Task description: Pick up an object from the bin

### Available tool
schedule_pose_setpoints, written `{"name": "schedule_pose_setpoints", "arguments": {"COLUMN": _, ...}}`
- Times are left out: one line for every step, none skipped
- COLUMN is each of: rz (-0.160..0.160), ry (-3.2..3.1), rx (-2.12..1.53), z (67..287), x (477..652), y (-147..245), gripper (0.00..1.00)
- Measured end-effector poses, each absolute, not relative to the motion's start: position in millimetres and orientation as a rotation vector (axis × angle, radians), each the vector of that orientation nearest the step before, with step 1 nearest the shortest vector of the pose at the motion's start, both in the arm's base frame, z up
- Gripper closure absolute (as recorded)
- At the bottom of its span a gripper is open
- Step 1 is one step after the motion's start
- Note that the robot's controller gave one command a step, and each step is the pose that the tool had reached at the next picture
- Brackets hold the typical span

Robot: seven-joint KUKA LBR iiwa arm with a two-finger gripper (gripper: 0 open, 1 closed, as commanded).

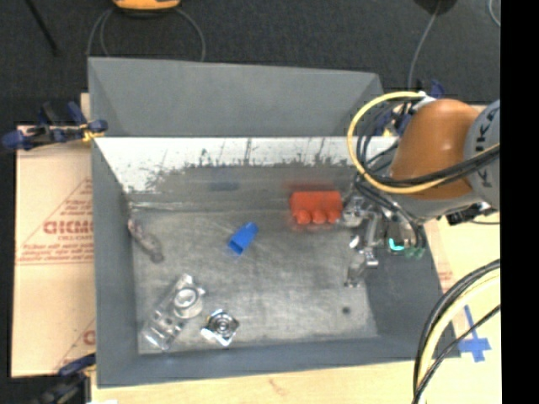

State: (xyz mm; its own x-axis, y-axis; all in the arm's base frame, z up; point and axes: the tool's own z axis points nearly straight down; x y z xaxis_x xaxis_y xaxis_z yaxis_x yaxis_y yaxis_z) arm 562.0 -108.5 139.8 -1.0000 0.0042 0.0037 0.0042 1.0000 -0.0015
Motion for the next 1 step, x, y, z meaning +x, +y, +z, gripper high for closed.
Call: {"name": "schedule_pose_setpoints", "arguments": {"rz": 0.008, "ry": -3.122, "rx": 0.408, "z": 74.4, "x": 634.1, "y": 18.0, "gripper": 0.0}}
